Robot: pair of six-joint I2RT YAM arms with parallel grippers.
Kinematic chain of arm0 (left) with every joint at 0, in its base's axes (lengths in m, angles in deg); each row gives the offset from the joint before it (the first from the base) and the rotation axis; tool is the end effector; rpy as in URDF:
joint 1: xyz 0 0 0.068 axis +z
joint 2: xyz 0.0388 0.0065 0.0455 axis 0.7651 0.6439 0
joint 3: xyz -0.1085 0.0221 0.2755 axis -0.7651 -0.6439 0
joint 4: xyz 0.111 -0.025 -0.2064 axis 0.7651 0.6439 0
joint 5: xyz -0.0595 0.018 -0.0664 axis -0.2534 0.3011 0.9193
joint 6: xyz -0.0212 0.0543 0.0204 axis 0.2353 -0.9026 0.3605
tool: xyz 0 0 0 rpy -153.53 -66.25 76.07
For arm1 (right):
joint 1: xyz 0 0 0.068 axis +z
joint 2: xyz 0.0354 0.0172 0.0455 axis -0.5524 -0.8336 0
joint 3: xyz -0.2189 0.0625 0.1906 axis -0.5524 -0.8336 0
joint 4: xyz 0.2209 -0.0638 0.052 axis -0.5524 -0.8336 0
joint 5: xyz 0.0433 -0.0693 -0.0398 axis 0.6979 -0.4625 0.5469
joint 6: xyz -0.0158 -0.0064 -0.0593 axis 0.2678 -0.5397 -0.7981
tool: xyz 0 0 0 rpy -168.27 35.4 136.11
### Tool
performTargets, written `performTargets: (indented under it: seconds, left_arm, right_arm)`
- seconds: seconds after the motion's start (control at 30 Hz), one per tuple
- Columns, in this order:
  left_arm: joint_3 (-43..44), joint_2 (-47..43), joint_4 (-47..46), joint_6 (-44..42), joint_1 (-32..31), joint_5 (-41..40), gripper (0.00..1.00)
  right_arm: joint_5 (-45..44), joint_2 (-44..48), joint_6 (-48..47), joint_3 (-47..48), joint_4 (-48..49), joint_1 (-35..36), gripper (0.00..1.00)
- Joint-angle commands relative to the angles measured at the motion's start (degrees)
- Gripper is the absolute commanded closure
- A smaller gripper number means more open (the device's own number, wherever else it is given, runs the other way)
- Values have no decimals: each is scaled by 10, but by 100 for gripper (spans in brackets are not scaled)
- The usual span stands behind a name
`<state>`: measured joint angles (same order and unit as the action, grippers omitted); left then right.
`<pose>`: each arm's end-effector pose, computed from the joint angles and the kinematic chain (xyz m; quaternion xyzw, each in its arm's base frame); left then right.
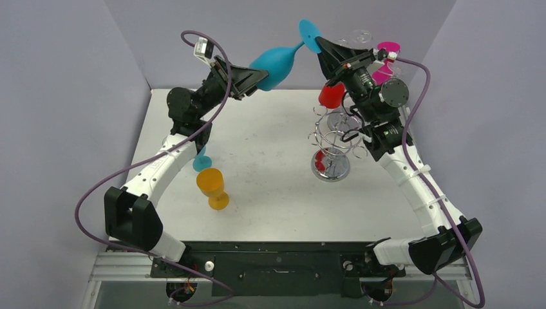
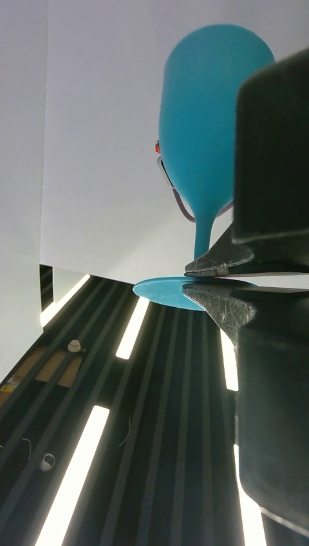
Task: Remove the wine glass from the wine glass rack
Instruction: Place the wine glass at the center of the board.
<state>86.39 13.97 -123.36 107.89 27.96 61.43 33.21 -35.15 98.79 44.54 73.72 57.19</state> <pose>0.2793 -0.1434 0.4956 0.0269 0.5008 -0.7762 0.3822 0.2393 0.1186 0.5340 0.2641 0.4660 0.7961 0.2815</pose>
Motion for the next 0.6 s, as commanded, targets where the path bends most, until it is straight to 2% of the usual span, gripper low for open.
performTargets:
  seconds: [0.0,0.03,0.13,0.17,0.23,0.27,0.3,0.33,0.37,0.4,0.43,0.57]
  left_arm:
    - [28,-6,-86,48,-3,0,70]
    - [35,-7,-81,43,-3,1,73]
    - [51,-12,-32,19,-2,7,98]
    - [61,-13,-14,-2,-2,10,100]
    - [80,-23,55,-47,0,7,100]
    - [94,-31,110,-88,0,-2,100]
    - [101,-36,142,-109,1,-8,100]
    - [120,-45,209,-157,2,-21,100]
    - [131,-48,245,-184,4,-29,100]
    - [161,-53,327,-240,5,-48,100]
    - [176,-54,411,-268,7,-60,100]
    - [276,-48,641,-423,13,-154,100]
  right_arm:
    - [-14,23,-7,-24,25,-5,100]
    - [-15,27,-10,-27,20,-5,100]
    - [-20,41,-41,-29,-2,-15,100]
    - [-24,50,-51,-31,-22,-18,100]
    - [-39,70,-89,-32,-64,-33,86]
    - [-54,79,-122,-31,-83,-38,73]
    - [-62,95,-139,-30,-119,-48,67]
    - [-79,104,-171,-30,-137,-53,55]
    - [-86,120,-185,-30,-169,-63,51]
    - [-101,127,-215,-29,-189,-68,44]
    - [-109,140,-228,-26,-225,-77,42]
    - [-145,161,-327,-2,-315,-90,30]
